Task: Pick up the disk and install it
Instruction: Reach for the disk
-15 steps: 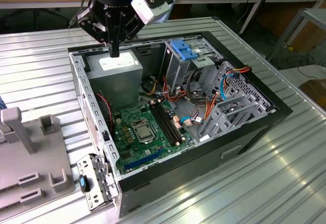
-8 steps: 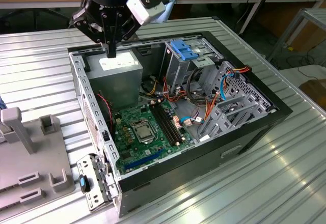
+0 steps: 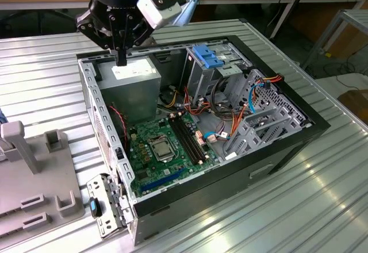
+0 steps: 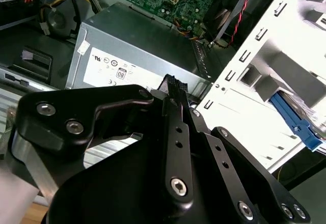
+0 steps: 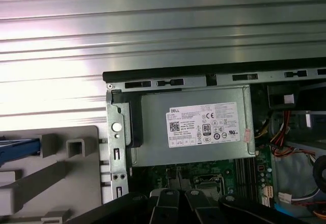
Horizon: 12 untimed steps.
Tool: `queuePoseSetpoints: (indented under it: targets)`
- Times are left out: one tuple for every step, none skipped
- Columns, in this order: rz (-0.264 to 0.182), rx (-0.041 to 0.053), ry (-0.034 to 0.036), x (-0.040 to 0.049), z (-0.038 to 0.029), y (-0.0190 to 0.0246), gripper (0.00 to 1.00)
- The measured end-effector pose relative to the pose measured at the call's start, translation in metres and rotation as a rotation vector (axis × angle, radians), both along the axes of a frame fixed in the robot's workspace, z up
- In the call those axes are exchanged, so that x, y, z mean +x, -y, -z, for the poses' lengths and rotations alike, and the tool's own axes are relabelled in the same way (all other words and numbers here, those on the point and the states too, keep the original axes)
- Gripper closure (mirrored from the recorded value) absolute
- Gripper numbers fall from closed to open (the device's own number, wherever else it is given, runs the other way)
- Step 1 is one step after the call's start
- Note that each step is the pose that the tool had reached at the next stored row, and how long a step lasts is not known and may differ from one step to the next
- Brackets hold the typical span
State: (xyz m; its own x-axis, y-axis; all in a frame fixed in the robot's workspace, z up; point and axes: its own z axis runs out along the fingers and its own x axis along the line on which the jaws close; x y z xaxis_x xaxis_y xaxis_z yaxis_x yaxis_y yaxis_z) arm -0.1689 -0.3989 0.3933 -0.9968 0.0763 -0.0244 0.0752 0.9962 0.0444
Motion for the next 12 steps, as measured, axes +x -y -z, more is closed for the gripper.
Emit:
queuePoseSetpoints:
  targets:
    - [0.000, 0.0000, 0.0001, -0.0010, 0.0000, 0.0000, 0.89]
    - [0.000, 0.0000, 0.0000, -0.0018, 0.0000, 0.0000, 0.89]
    - [0.000, 0.0000, 0.0001, -0.0026, 0.0000, 0.0000, 0.89]
    - [0.000, 0.0000, 0.0000, -0.0037, 0.0000, 0.0000, 0.89]
    - [0.000, 0.0000, 0.0000, -0.0044, 0.0000, 0.0000, 0.89]
    - [0.000, 0.0000, 0.0000, -0.0064, 0.0000, 0.0000, 0.89]
    - [0.000, 0.0000, 0.0000, -0.0072, 0.0000, 0.0000, 0.89]
    - [0.000, 0.0000, 0.0000, -0.0080, 0.0000, 0.0000, 0.89]
    - [0.000, 0.0001, 0.0000, -0.0091, 0.0000, 0.0000, 0.89]
    - [0.000, 0.0000, 0.0000, -0.0099, 0.0000, 0.0000, 0.89]
    - [0.000, 0.0000, 0.0000, -0.0111, 0.0000, 0.0000, 0.89]
    - [0.000, 0.0000, 0.0000, -0.0121, 0.0000, 0.0000, 0.89]
